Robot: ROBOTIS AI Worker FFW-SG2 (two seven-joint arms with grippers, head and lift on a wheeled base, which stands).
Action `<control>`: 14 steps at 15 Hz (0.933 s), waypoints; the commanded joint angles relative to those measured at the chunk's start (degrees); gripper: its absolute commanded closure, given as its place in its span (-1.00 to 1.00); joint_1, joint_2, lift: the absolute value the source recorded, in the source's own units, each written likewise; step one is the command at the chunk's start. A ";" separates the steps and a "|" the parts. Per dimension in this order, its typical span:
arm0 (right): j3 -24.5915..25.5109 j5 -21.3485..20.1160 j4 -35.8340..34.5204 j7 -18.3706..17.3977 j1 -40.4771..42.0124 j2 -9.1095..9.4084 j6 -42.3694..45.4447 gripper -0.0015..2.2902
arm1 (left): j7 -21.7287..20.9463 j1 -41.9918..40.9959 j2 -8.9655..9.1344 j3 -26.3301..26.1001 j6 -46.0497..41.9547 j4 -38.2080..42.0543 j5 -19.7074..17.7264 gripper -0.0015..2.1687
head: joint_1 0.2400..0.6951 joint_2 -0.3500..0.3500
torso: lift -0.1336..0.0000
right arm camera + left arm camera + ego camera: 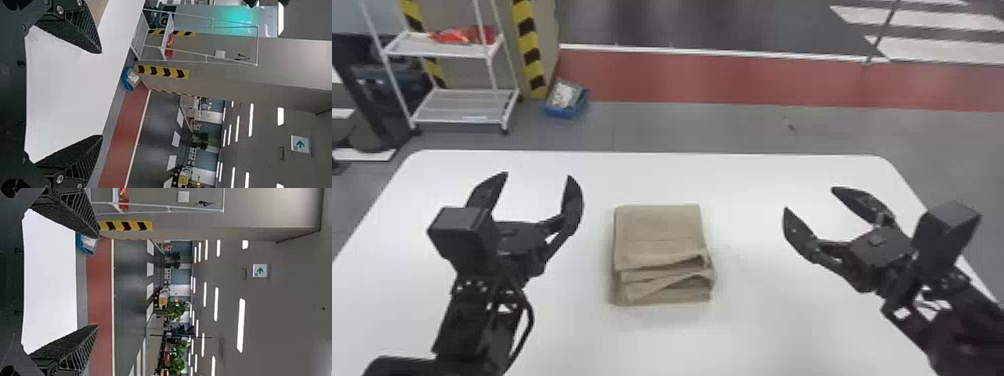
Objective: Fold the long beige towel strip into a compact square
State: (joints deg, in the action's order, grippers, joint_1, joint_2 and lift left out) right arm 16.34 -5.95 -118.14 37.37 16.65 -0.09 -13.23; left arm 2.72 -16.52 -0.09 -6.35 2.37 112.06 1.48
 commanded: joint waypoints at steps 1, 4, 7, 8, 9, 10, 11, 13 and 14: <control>-0.25 0.06 -0.07 -0.28 0.41 0.14 0.44 -0.88 | 0.00 -0.44 0.24 -0.25 -0.65 0.00 0.01 -0.92 | 1.00 -0.27 | -0.86; -0.08 -0.02 -0.16 -0.63 0.67 0.14 1.49 -0.88 | 0.00 -0.53 0.24 -0.33 -0.65 0.00 0.01 -0.92 | 1.00 -0.28 | -0.86; 0.63 -0.20 -0.51 -1.34 1.11 0.14 2.72 -0.88 | -0.08 -0.53 0.24 -0.51 -0.47 0.35 -1.13 -0.92 | 1.00 -0.30 | -0.86; 1.07 -0.20 -0.86 -1.43 1.28 0.14 3.43 -0.88 | -0.08 -0.53 0.24 -0.42 -0.47 0.26 -1.13 -0.92 | 1.00 -0.31 | -0.86; 1.33 -0.20 -1.04 -1.43 1.37 0.14 3.78 -0.88 | -0.08 -0.53 0.24 -0.42 -0.47 0.17 -1.13 -0.92 | 1.00 -0.32 | -0.86; 1.42 -0.02 -1.22 -1.34 1.46 0.14 3.78 -0.88 | -0.08 -0.53 0.24 -0.25 -0.65 0.17 -1.13 -0.92 | 1.00 -0.32 | -0.86; 1.42 -0.02 -1.30 -1.43 1.55 0.14 4.13 -0.88 | -0.08 -0.53 0.24 -0.25 -0.65 0.17 -1.04 -0.92 | 1.00 -0.33 | -0.86; 1.42 0.33 -1.39 -1.43 1.55 0.14 5.01 -0.88 | -0.08 -0.53 0.24 -0.25 -0.65 0.09 -0.78 -0.92 | 1.00 -0.33 | -0.86; 1.77 1.73 -1.30 -1.43 1.64 0.14 5.01 -0.88 | -0.08 -0.53 0.24 -0.33 -0.65 0.00 -0.78 -0.92 | 1.00 -0.33 | -0.86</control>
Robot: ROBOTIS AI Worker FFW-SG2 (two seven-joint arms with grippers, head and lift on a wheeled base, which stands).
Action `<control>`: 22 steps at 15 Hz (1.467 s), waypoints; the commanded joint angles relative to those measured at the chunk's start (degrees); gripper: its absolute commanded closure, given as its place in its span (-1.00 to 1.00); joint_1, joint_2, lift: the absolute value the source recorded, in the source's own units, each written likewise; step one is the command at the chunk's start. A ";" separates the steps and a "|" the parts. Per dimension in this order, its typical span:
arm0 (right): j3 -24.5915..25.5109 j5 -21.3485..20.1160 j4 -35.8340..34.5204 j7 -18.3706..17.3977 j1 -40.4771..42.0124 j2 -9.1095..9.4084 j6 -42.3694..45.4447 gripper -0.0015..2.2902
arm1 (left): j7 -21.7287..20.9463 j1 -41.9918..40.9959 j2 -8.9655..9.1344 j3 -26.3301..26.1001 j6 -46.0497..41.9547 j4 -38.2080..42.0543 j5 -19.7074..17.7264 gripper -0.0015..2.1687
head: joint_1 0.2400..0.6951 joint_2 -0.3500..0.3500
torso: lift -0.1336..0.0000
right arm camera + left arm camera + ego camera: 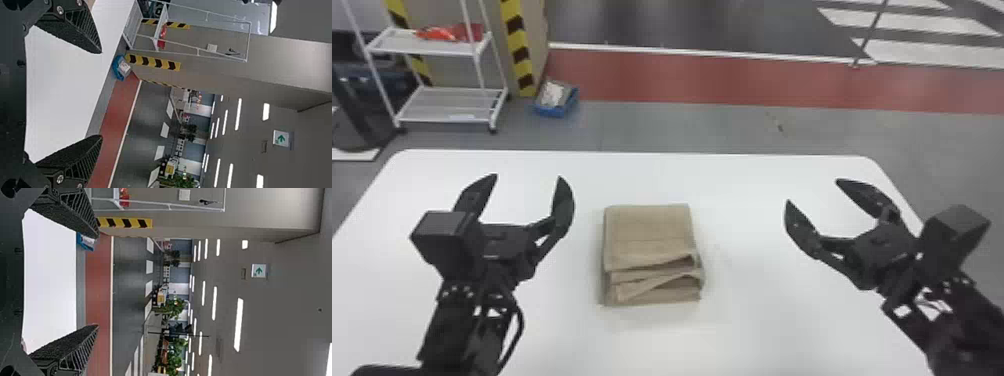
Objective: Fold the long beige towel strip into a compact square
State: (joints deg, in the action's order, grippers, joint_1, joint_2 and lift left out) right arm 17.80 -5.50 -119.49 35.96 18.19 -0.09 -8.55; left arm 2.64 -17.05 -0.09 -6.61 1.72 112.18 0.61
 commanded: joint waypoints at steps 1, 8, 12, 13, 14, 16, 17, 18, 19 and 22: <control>0.83 3.83 0.04 0.07 0.09 0.14 -0.02 -0.88 | 0.00 0.00 0.24 -0.07 0.00 -0.39 0.18 -0.92 | 1.00 -0.33 | -0.86; 2.24 8.31 3.12 -3.79 -0.17 0.14 1.38 -0.88 | -0.44 0.00 0.24 -0.77 -3.34 -1.97 1.41 -0.92 | 1.00 -0.42 | -0.86; 1.54 8.31 2.59 -4.06 0.09 0.14 1.38 -0.88 | -1.23 -0.44 0.24 -1.12 -3.34 -1.62 2.91 -0.92 | 1.00 -0.46 | -0.86; 1.36 8.31 2.50 -4.23 0.18 0.14 1.56 -0.88 | -1.23 -0.44 0.24 -1.21 -3.34 -1.53 3.08 -0.92 | 1.00 -0.46 | -0.86; 1.27 8.23 2.50 -4.41 0.27 0.14 1.73 -0.88 | -1.23 -0.53 0.24 -1.30 -3.34 -1.44 3.08 -0.92 | 1.00 -0.46 | -0.86; 1.18 8.23 2.07 -4.58 0.53 0.14 1.73 -0.88 | -0.97 -0.53 0.24 -1.65 -3.16 -1.44 3.61 -0.92 | 1.00 -0.46 | -0.86; 1.10 8.23 1.80 -4.58 0.80 0.14 1.73 -0.88 | -1.06 -0.53 0.24 -1.82 -3.16 -1.44 3.61 -0.92 | 1.00 -0.46 | -0.86; 0.83 8.23 1.63 -4.67 0.97 0.14 1.73 -0.88 | -0.97 -0.62 0.24 -2.09 -3.16 -1.35 3.61 -0.92 | 1.00 -0.46 | -0.86; 0.48 7.96 1.45 -4.67 1.15 0.14 1.73 -0.88 | -0.97 -0.62 0.24 -2.18 -2.99 -1.35 3.61 -0.92 | 1.00 -0.46 | -0.86; -0.05 7.79 1.01 -4.67 1.50 0.14 1.73 -0.88 | -0.97 -0.88 0.24 -2.35 -2.64 -1.00 3.61 -0.92 | 1.00 -0.46 | -0.86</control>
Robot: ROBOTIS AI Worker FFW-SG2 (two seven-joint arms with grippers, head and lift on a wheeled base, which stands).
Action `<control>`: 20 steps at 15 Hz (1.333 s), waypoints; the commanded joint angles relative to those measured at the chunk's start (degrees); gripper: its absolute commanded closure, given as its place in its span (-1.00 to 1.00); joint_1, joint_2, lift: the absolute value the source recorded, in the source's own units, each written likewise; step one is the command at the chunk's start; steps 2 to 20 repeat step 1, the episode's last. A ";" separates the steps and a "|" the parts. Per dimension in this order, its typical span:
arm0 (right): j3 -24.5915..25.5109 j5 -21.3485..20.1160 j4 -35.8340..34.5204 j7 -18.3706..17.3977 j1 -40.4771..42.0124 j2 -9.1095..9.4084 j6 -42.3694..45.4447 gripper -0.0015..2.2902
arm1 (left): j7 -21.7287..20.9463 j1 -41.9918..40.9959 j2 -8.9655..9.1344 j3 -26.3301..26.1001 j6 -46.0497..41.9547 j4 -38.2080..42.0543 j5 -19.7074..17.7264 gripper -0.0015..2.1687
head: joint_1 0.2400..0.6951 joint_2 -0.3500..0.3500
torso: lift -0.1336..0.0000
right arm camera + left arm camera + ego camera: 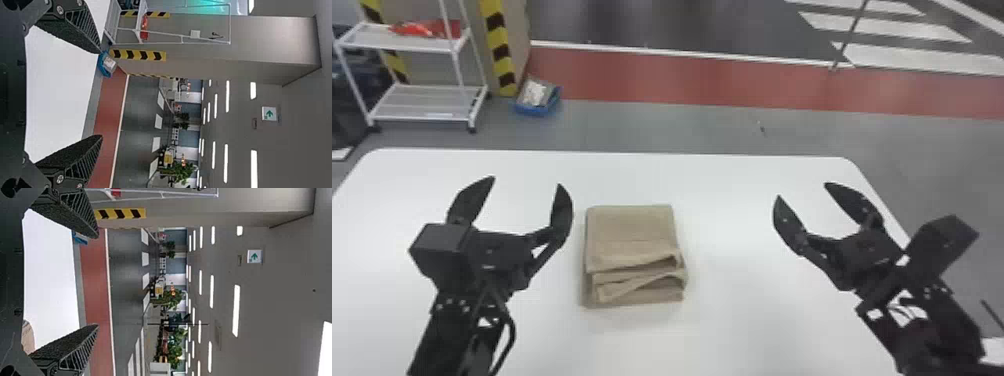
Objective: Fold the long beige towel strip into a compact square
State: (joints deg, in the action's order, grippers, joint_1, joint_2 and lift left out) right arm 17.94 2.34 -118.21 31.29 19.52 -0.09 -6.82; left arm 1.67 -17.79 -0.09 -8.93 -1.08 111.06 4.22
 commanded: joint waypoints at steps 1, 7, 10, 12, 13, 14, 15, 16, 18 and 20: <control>-0.27 0.21 -0.70 0.00 0.34 0.14 -0.18 -0.88 | 0.00 -0.14 0.24 -0.04 0.16 0.12 0.00 -0.92 | 1.00 -0.46 | -0.86; -0.27 0.21 -0.70 0.00 0.34 0.14 -0.18 -0.88 | 0.00 -0.14 0.24 -0.04 0.16 0.12 0.00 -0.92 | 1.00 -0.46 | -0.86; -0.27 0.21 -0.70 0.00 0.34 0.14 -0.18 -0.88 | 0.00 -0.14 0.24 -0.04 0.16 0.12 0.00 -0.92 | 1.00 -0.46 | -0.86; -0.27 0.21 -0.70 0.00 0.34 0.14 -0.18 -0.88 | 0.00 -0.14 0.24 -0.04 0.16 0.12 0.00 -0.92 | 1.00 -0.46 | -0.86; -0.27 0.21 -0.70 0.00 0.34 0.14 -0.18 -0.88 | 0.00 -0.14 0.24 -0.04 0.16 0.12 0.00 -0.92 | 1.00 -0.46 | -0.86; -0.27 0.21 -0.70 0.00 0.34 0.14 -0.18 -0.88 | 0.00 -0.14 0.24 -0.04 0.16 0.12 0.00 -0.92 | 1.00 -0.46 | -0.86; -0.27 0.21 -0.70 0.00 0.34 0.14 -0.18 -0.88 | 0.00 -0.14 0.24 -0.04 0.16 0.12 0.00 -0.92 | 1.00 -0.46 | -0.86; -0.27 0.21 -0.70 0.00 0.34 0.14 -0.18 -0.88 | 0.00 -0.14 0.24 -0.04 0.16 0.12 0.00 -0.92 | 1.00 -0.46 | -0.86; -0.27 0.21 -0.70 0.00 0.34 0.14 -0.18 -0.88 | 0.00 -0.14 0.24 -0.04 0.16 0.12 0.00 -0.92 | 1.00 -0.46 | -0.86; -0.27 0.21 -0.70 0.00 0.34 0.14 -0.18 -0.88 | 0.00 -0.14 0.24 -0.04 0.16 0.12 0.00 -0.92 | 1.00 -0.46 | -0.86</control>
